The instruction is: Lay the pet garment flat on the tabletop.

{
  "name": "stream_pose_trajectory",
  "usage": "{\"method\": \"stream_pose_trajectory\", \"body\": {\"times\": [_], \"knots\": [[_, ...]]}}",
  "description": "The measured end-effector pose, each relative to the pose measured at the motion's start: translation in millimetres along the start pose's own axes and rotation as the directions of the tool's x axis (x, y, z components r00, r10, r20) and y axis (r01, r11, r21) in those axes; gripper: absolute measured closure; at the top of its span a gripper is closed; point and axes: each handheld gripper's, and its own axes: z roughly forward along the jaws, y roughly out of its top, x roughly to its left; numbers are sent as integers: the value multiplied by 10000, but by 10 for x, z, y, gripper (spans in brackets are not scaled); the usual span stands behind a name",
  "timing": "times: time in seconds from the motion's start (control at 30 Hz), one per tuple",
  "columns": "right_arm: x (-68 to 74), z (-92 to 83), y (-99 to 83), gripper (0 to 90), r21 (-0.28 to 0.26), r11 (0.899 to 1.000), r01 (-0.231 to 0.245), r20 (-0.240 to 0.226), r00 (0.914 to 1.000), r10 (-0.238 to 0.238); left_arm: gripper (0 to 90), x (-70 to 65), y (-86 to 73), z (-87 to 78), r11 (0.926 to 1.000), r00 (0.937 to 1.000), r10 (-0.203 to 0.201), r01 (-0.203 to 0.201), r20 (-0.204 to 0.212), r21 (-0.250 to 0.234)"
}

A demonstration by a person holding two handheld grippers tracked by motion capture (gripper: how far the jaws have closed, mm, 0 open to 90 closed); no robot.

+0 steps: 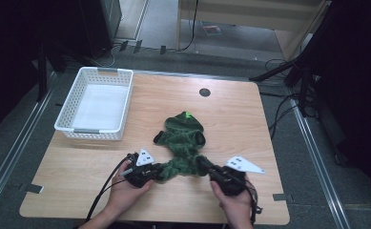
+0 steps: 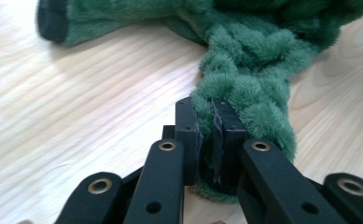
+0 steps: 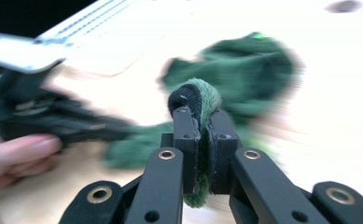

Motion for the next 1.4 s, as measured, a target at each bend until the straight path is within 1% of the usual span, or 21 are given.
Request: {"method": "stream_pose_trajectory", "body": {"times": [0.13, 0.2, 0.27, 0.33, 0.37, 0.4, 0.47, 0.53, 0.63, 0.7, 0.77, 0.87, 0.9, 0.97, 1.0, 1.03, 1.13, 1.23, 1.33, 1.37, 1.4], "knots": [[-347, -144, -107, 861, 325, 9941, -1038, 1159, 9883, 994, 842, 122, -15, -78, 9998, 9998, -174, 175, -110, 64], [-452, -115, -194, 860, 1098, 9875, -1127, 1823, 9790, 915, 843, 173, -20, -102, 9996, 9997, -237, 238, -65, 134], [-551, -24, -291, 849, 2032, 9688, -1420, 2092, 9729, 987, 840, 198, -27, -102, 9993, 9996, -268, 267, 63, 275], [-580, 10, -326, 790, 2162, 9640, -1546, 2251, 9687, 1049, 800, 194, -21, -100, 9991, 9990, -355, 349, 254, 242], [-567, 6, -312, 719, 2105, 9652, -1552, 2161, 9703, 1088, 754, 190, -10, -111, 9989, 9982, -456, 453, 397, 88], [-537, -12, -274, 615, 1874, 9729, -1358, 1964, 9756, 983, 676, 187, 8, -129, 9983, 9972, -571, 577, 487, -96], [-419, -102, -133, 491, 1132, 9905, -776, 2080, 9767, 527, 550, 190, 77, -170, 9952, 9936, -866, 896, 721, -396], [-307, -169, 4, 462, 444, 9984, -356, 2120, 9769, 254, 483, 176, 148, -179, 9923, 9918, -1042, 1087, 743, -588], [-131, -100, 161, 443, 49, 9998, 214, 1823, 9830, -220, 448, 90, 286, -74, 9916, 9921, -1155, 1181, 487, -531], [63, 85, 233, 445, 425, 9941, 994, 1978, 9745, -1059, 429, -3, 372, 75, 9932, 9931, -1144, 1150, 274, -198], [210, 265, 242, 449, 917, 9848, 1475, 1703, 9721, -1614, 418, -69, 420, 219, 9939, 9940, -1096, 1096, -18, 144], [299, 684, 129, 474, 2242, 9535, 2017, 1556, 9584, -2393, 426, -128, 447, 361, 9949, 9928, -954, 975, -730, 267], [262, 805, 74, 527, 2568, 9475, 1904, 1628, 9579, -2366, 451, -134, 444, 400, 9951, 9907, -910, 944, -1016, 296], [163, 944, -18, 682, 2800, 9481, 1506, 1642, 9656, -2018, 547, -133, 421, 425, 9973, 9885, -658, 695, -1364, 229], [123, 950, -46, 799, 2739, 9496, 1523, 1753, 9629, -2050, 680, -140, 413, 423, 9983, 9897, -531, 559, -1332, 173], [100, 929, -49, 823, 2693, 9487, 1657, 1763, 9599, -2178, 780, -131, 411, 411, 9990, 9920, -292, 331, -1232, 299], [10, 835, -32, 844, 2594, 9524, 1602, 1828, 9602, -2113, 861, -115, 391, 345, 9995, 9903, 224, -190, -1373, 267], [-89, 808, -115, 852, 2947, 9434, 1523, 1982, 9560, -2163, 869, -88, 337, 326, 9999, 9910, 103, -85, -1334, 139], [-147, 782, -145, 781, 3234, 9385, 1207, 1247, 9778, -1687, 822, -86, 274, 330, 9999, 9980, 63, -70, -629, -112], [-146, 764, -105, 709, 3439, 9342, 953, 781, 9885, -1296, 747, -99, 269, 331, 9997, 9990, 180, -187, -400, -183], [-135, 724, -55, 646, 3289, 9393, 981, 367, 9925, -1165, 667, -114, 266, 323, 9990, 9985, 375, -384, -389, -217]]}}
